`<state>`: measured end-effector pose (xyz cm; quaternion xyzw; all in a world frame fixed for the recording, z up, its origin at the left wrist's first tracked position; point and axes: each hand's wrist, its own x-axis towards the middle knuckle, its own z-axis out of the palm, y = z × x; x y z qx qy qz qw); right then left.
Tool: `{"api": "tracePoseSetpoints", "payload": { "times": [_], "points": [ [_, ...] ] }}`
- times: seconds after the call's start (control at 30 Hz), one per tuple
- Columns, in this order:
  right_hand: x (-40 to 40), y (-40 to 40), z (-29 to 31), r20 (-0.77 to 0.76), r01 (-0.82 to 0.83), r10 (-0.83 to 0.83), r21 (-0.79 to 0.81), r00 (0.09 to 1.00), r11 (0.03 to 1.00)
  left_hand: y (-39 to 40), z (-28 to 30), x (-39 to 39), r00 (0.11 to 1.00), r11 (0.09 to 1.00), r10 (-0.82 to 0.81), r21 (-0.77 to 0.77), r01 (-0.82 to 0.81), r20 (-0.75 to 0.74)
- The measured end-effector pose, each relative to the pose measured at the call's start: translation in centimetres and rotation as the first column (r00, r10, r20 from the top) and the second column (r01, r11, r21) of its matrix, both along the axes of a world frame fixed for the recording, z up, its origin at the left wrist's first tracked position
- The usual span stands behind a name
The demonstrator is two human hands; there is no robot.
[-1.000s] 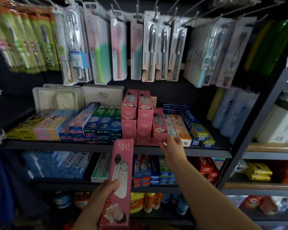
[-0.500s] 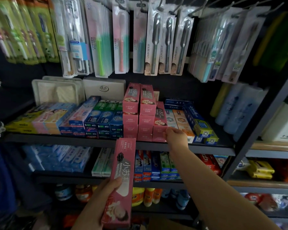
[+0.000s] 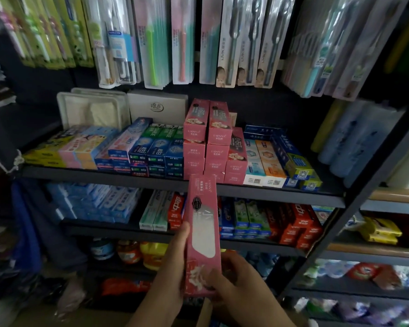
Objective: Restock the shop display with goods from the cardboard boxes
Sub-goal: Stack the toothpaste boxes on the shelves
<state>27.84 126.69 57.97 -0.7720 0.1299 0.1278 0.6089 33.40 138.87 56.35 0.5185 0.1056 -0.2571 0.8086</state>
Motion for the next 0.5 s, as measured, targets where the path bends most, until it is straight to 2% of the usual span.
{"api": "tracePoseSetpoints", "payload": {
  "times": [0.07, 0.13, 0.27, 0.33, 0.5],
  "points": [
    [-0.5, 0.0, 0.0, -0.022, 0.033, -0.031, 0.098, 0.999, 0.995, -0.3, -0.2, -0.1, 1.0, 1.0, -0.001, -0.008, 0.001, -0.006],
    [-1.2, -0.1, -0.3, -0.006, 0.064, -0.064, 0.189, 0.998, 0.98, -0.5, -0.4, -0.3, 0.997, 0.996, 0.056, 0.06, -0.059, 0.05],
    [-2.2, -1.1, -0.1, 0.025, 0.262, -0.289, 0.348, 0.957, 0.9, -0.5, -0.5, -0.3, 0.977, 0.969, 0.172, 0.156, -0.19, 0.123],
    [-1.7, -2.3, 1.1, 0.087, 0.296, -0.338, 0.314, 0.937, 0.902, -0.3, -0.1, -0.4, 0.97, 0.958, 0.201, 0.179, -0.224, 0.136],
    [2.9, -5.4, 6.0, 0.32, 0.347, -0.367, 0.118, 0.873, 0.93, 1.2, -0.1, -0.4, 0.97, 0.944, 0.174, 0.252, -0.213, 0.168]
  ]
}}
